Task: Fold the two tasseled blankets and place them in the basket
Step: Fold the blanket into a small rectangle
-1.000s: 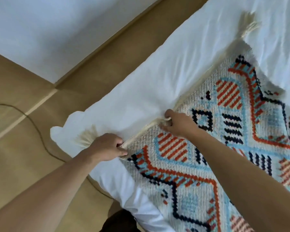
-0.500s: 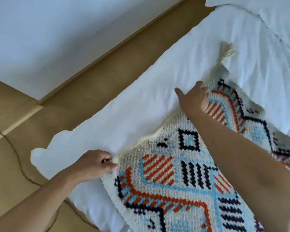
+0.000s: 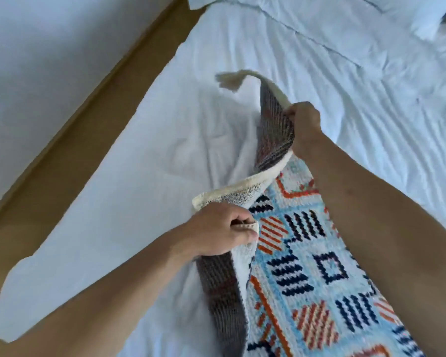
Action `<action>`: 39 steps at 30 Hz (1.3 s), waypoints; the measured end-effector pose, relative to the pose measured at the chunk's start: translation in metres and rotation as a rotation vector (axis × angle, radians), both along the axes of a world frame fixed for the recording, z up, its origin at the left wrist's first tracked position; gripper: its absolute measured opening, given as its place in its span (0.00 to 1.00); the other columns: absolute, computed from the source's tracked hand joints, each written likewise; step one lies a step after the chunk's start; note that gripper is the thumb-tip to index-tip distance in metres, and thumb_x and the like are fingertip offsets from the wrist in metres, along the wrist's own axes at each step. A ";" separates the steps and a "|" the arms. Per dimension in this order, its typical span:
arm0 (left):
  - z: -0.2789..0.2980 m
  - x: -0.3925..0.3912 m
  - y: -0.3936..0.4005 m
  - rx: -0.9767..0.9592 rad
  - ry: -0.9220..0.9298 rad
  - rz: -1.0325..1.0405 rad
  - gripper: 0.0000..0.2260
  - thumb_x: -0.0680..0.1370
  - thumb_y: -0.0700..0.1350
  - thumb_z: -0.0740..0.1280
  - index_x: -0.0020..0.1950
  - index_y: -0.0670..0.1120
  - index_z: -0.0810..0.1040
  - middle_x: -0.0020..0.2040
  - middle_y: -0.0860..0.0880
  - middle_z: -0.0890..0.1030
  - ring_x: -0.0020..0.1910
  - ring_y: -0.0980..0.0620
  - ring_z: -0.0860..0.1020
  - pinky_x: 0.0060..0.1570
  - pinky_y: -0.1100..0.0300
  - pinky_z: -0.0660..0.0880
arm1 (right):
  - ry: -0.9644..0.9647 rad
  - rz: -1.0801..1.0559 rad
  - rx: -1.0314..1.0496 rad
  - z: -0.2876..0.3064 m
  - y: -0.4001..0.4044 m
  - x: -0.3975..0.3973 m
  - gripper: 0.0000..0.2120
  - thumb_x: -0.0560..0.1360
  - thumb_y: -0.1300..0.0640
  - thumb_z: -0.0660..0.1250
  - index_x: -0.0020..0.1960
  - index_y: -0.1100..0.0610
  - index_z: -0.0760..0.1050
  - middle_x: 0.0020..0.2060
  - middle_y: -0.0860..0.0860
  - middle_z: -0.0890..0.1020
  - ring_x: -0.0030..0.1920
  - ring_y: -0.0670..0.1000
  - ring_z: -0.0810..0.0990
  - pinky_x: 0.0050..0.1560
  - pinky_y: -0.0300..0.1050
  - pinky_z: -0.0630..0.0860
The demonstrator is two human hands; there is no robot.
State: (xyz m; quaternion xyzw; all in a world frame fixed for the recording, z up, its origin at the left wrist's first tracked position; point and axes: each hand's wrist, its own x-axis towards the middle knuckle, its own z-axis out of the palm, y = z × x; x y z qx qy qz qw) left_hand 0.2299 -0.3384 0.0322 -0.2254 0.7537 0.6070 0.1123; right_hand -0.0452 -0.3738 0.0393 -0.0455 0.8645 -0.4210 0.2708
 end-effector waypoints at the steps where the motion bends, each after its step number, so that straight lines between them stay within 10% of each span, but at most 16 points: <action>1: 0.013 -0.020 0.013 -0.022 0.018 -0.044 0.05 0.77 0.52 0.73 0.42 0.57 0.80 0.32 0.58 0.78 0.32 0.60 0.73 0.38 0.62 0.68 | 0.012 -0.017 -0.046 0.010 0.026 -0.017 0.05 0.68 0.57 0.73 0.38 0.58 0.80 0.37 0.54 0.81 0.38 0.55 0.80 0.36 0.45 0.74; 6: 0.067 -0.112 0.102 -0.155 0.063 -0.277 0.08 0.77 0.53 0.73 0.50 0.51 0.83 0.34 0.56 0.77 0.33 0.61 0.72 0.35 0.62 0.67 | 0.244 0.011 -0.027 0.055 0.158 -0.088 0.09 0.67 0.55 0.72 0.29 0.53 0.81 0.27 0.51 0.80 0.32 0.52 0.79 0.33 0.45 0.72; 11: 0.111 -0.179 0.228 -0.219 0.058 -0.557 0.10 0.77 0.56 0.70 0.55 0.54 0.83 0.47 0.54 0.84 0.48 0.53 0.80 0.53 0.54 0.78 | 0.305 -0.252 -0.059 0.076 0.306 -0.170 0.14 0.71 0.49 0.66 0.30 0.54 0.70 0.28 0.52 0.70 0.31 0.53 0.71 0.33 0.48 0.64; 14: 0.119 -0.209 0.317 -0.277 0.108 -0.737 0.09 0.77 0.54 0.68 0.53 0.53 0.83 0.49 0.53 0.85 0.51 0.52 0.81 0.56 0.55 0.77 | 0.274 -0.431 -0.091 0.069 0.401 -0.225 0.23 0.70 0.38 0.64 0.31 0.59 0.72 0.30 0.52 0.75 0.36 0.57 0.79 0.39 0.51 0.77; 19: 0.096 -0.252 0.473 -0.279 0.271 -0.973 0.09 0.77 0.46 0.66 0.38 0.43 0.76 0.34 0.45 0.78 0.35 0.46 0.75 0.37 0.53 0.73 | 0.155 -0.485 0.039 0.040 0.565 -0.283 0.27 0.70 0.33 0.67 0.46 0.58 0.82 0.44 0.53 0.84 0.49 0.57 0.83 0.49 0.52 0.80; 23: 0.046 -0.259 0.592 -0.348 0.363 -1.075 0.07 0.77 0.45 0.68 0.42 0.43 0.76 0.41 0.43 0.81 0.45 0.40 0.79 0.44 0.52 0.75 | 0.070 -0.336 0.205 0.002 0.689 -0.236 0.27 0.74 0.40 0.72 0.68 0.53 0.76 0.56 0.50 0.78 0.57 0.51 0.77 0.58 0.45 0.75; 33: -0.102 -0.141 0.577 -0.725 -0.125 -0.688 0.19 0.77 0.54 0.70 0.65 0.47 0.79 0.64 0.46 0.78 0.63 0.42 0.75 0.62 0.48 0.73 | -0.263 -0.050 0.519 -0.110 0.880 0.021 0.23 0.71 0.39 0.74 0.55 0.52 0.72 0.49 0.49 0.79 0.52 0.57 0.80 0.44 0.50 0.74; 39: -0.117 -0.063 0.521 -1.061 -0.335 -0.784 0.44 0.63 0.62 0.80 0.75 0.49 0.70 0.72 0.42 0.70 0.69 0.39 0.69 0.63 0.39 0.71 | -0.194 -0.234 0.482 -0.124 0.898 0.056 0.09 0.74 0.58 0.70 0.54 0.54 0.78 0.43 0.51 0.83 0.46 0.58 0.81 0.43 0.48 0.77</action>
